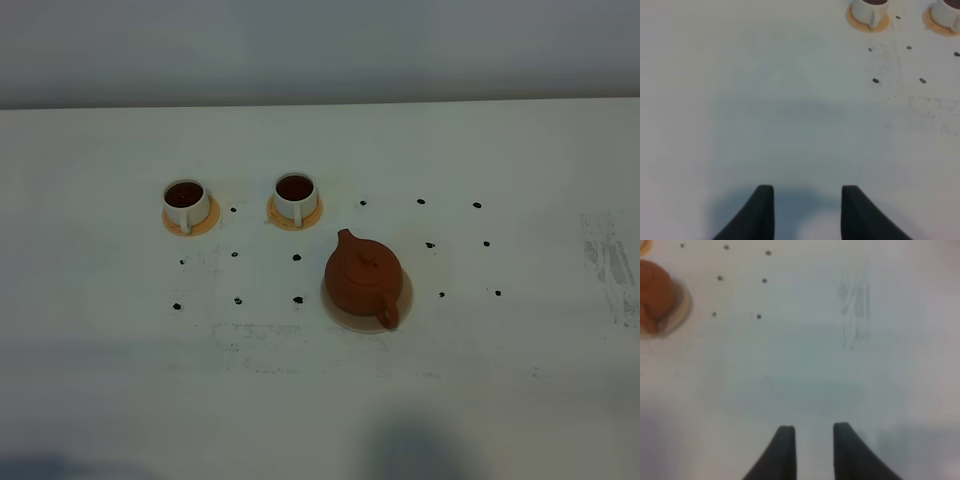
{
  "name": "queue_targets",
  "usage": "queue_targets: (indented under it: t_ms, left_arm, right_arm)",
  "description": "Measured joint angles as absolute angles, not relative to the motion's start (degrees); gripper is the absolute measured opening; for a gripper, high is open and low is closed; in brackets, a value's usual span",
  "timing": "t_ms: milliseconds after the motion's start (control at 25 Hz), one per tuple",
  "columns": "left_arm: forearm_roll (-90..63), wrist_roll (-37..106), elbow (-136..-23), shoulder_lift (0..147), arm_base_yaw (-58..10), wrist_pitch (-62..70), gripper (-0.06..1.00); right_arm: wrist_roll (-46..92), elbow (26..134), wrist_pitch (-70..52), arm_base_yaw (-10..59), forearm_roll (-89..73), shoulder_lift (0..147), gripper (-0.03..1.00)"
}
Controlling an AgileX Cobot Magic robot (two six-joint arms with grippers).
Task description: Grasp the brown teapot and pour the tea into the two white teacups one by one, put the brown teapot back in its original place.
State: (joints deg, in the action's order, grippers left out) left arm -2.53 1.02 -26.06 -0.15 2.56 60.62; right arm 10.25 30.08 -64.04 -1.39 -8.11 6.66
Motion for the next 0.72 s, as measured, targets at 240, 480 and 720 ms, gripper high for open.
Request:
queue_targets:
  t_ms: [240,480,720]
  left_arm:
    - [-2.5,1.0,-26.1,-0.2,2.6,60.6,0.31]
    - [-2.5,1.0,-26.1,-0.2,2.6,60.6,0.31]
    - [-2.5,1.0,-26.1,-0.2,2.6,60.6,0.31]
  right_arm:
    - [10.2,30.1,-64.0,-1.4,-8.2,4.6,0.21]
    - [10.2,30.1,-64.1,-1.4,-8.4,0.1,0.21]
    - [10.2,30.0,-64.1,-1.4,-8.7,0.1,0.21]
